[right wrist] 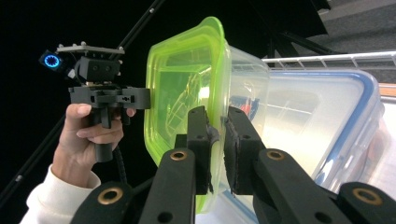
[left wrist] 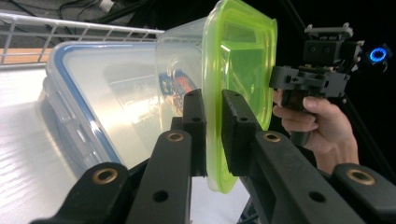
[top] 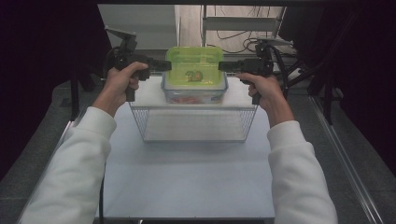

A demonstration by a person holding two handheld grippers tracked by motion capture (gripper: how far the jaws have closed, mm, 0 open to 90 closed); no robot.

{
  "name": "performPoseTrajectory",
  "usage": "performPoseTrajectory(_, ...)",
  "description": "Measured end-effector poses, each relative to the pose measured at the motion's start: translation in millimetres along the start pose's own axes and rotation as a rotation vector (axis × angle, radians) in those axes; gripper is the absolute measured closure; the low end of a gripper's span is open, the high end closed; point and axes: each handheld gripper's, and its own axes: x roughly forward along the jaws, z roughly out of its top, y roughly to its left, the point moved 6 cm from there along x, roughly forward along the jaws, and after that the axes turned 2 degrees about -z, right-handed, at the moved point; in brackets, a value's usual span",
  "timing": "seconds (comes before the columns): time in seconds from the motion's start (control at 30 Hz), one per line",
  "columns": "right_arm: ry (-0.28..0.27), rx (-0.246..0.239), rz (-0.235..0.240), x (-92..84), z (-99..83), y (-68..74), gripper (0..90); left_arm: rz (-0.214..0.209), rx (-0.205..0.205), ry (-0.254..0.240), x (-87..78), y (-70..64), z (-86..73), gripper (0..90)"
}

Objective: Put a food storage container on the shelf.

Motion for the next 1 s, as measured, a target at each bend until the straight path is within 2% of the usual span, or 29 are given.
performPoseTrajectory(0.23, -0.031, 0.031, 0.015, 6.2, 6.3, -10.1, 78.7, -0.002, -0.039, -0.036, 4.2, 5.9, 3.1, 78.6)
performPoseTrajectory(0.37, -0.047, 0.048, 0.006, 10.3, 8.1, -14.7, 76.5, 0.004, -0.063, -0.049, 7.1, 9.3, 5.6, 76.7)
performPoseTrajectory(0.63, -0.056, 0.069, -0.023, 16.3, 7.9, -19.0, 71.6, 0.023, -0.076, -0.063, 13.7, 18.0, 8.3, 71.9)
performPoseTrajectory(1.0, -0.068, 0.064, -0.056, 20.0, 7.8, -21.0, 63.7, 0.009, -0.095, -0.065, 18.6, 22.6, 8.9, 52.5)
